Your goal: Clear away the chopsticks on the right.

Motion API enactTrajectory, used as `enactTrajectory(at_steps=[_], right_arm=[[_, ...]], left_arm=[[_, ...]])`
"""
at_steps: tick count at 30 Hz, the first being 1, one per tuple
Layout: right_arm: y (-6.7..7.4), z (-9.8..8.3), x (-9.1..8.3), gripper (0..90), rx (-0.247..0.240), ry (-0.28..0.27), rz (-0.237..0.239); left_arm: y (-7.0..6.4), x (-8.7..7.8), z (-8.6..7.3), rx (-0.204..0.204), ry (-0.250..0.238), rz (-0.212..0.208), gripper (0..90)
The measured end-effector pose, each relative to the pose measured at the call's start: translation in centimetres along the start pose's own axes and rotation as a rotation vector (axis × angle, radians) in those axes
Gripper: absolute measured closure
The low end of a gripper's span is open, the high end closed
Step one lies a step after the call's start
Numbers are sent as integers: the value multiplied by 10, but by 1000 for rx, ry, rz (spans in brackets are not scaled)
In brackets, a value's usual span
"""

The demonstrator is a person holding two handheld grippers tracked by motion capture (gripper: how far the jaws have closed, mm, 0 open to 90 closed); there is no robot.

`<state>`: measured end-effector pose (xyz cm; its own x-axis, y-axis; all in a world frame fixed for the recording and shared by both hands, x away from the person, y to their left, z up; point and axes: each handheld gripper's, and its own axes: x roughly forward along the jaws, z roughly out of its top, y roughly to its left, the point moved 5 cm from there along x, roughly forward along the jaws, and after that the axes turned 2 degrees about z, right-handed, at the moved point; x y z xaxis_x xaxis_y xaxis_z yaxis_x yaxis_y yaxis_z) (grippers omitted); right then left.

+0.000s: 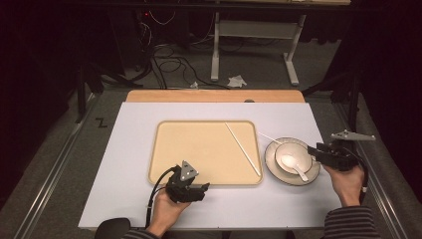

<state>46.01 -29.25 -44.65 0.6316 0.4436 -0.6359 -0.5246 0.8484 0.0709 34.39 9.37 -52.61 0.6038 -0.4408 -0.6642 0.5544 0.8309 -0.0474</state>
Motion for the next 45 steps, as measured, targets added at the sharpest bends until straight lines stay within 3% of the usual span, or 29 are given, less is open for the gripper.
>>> enactTrajectory(at_steps=[6,17,25,33,45], right_arm=[[-12,-11,-13,653,-8,-17,-77],[-33,-40,-31,689,86,55,-136],[-42,-54,-31,688,126,113,-140],[-44,-61,-22,692,102,184,-141],[-47,-66,-16,704,94,214,-128]], left_arm=[[-3,6,5,25,3,-21,341],[-10,17,14,70,9,-52,341],[-12,21,17,89,15,-62,341],[-12,21,17,87,16,-54,342],[-12,21,16,92,19,-49,341]])
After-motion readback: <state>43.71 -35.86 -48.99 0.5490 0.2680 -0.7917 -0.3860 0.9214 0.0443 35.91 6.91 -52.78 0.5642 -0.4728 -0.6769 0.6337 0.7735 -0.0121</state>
